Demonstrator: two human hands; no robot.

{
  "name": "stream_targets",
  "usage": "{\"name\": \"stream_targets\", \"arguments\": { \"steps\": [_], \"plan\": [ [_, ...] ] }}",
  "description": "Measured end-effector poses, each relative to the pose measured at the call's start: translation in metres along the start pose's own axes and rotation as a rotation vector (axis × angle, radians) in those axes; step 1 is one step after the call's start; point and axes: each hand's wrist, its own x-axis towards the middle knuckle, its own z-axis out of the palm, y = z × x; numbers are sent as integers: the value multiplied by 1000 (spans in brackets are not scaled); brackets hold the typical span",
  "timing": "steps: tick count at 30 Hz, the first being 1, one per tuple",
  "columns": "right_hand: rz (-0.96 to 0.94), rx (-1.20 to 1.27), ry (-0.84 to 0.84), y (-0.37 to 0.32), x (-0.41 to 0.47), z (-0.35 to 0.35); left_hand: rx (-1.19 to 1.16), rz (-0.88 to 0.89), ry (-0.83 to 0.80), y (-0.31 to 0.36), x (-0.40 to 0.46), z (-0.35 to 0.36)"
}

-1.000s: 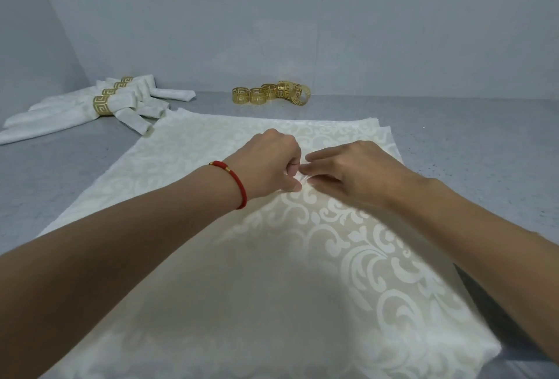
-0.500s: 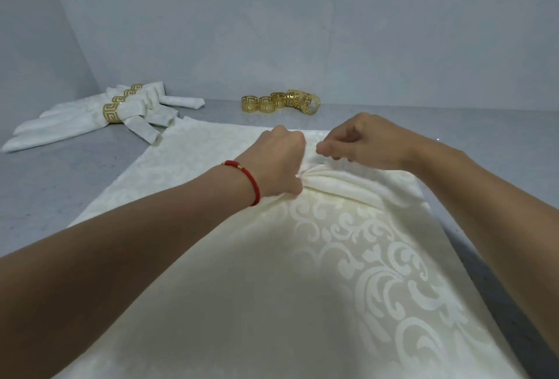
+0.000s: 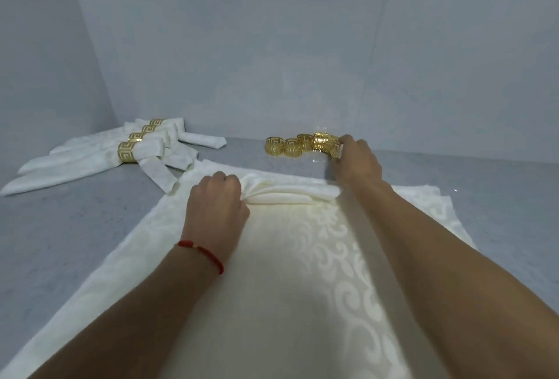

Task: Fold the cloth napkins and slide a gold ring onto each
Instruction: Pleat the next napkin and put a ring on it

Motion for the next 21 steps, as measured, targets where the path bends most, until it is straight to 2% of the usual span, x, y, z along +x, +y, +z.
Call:
{"name": "stream_targets", "arguments": {
  "steps": [6, 11, 16, 21],
  "plan": [
    [39, -24, 20, 2, 35, 14, -40, -69, 22, 3, 4, 8],
    [75, 142, 120, 7, 38, 15, -27, -52, 43, -1, 4, 12],
    [173, 541, 39, 16, 17, -7, -42, -57, 36, -2, 6, 7],
    [104, 758, 90, 46, -38, -29, -68, -81, 47, -3, 5, -1]
  ]
}}
